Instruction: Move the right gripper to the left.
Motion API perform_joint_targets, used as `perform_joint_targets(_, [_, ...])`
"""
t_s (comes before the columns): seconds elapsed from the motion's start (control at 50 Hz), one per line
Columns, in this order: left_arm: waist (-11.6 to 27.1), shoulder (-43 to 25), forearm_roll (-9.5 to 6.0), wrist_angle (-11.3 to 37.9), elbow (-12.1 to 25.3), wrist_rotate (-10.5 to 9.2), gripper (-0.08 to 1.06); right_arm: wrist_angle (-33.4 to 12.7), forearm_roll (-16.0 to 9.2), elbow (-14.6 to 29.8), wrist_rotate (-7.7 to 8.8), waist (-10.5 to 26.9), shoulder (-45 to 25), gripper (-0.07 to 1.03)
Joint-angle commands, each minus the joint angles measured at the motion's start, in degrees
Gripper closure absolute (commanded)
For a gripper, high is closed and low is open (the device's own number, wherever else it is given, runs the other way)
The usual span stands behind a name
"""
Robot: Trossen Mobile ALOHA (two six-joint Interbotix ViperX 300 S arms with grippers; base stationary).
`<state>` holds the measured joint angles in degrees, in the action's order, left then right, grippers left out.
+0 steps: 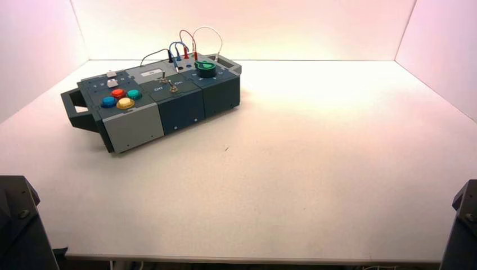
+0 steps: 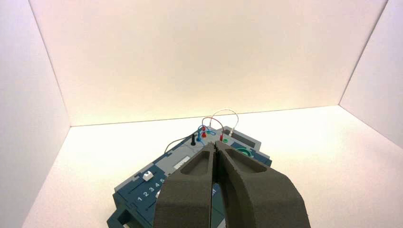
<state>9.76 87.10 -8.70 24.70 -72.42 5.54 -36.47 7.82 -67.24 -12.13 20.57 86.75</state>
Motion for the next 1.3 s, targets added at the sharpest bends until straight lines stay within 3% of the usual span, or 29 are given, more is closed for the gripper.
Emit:
perform_joint_targets(0.02, [-0.44,-1.05,-0.09,-0.53,1.05,-0.09,1.01,0.62,0.18,1.05,0.35,0.18,-0.97,0.99])
perform_joint_targets(0.2, [-0.44,-0.97,-0.09,-0.53,1.05,-0.09,1.01,0.53,1.32,1.58,0.70,0.00,-1.14,0.99])
perform_joint_targets(0.38, [-0.44,-0.79,-0.26,-0.53,1.05,-0.09,1.01,0.35,2.90,1.85,-0.18,-0.79,-1.14,0.99])
perform_joint_targets(0.74, [-0.44,-0.97,-0.26,-0.53,1.14,-0.09,1.01,0.26,3.34,2.37,-0.53,-1.58,-1.58,0.99])
perform_joint_targets(0.92, [-0.44,-0.97,-0.26,-0.44,1.05,-0.09,1.01,0.70,-0.18,3.69,-0.09,-1.05,-4.83,0.99])
perform_joint_targets(1.06, [-0.44,-0.97,-0.35,-0.35,1.05,-0.09,1.01,2.29,-2.99,5.62,1.32,0.62,-9.58,0.99])
perform_joint_targets(1.3, [-0.44,-0.97,-0.35,-0.26,1.05,-0.09,1.01,6.42,-5.71,9.05,1.93,9.23,-18.02,0.99])
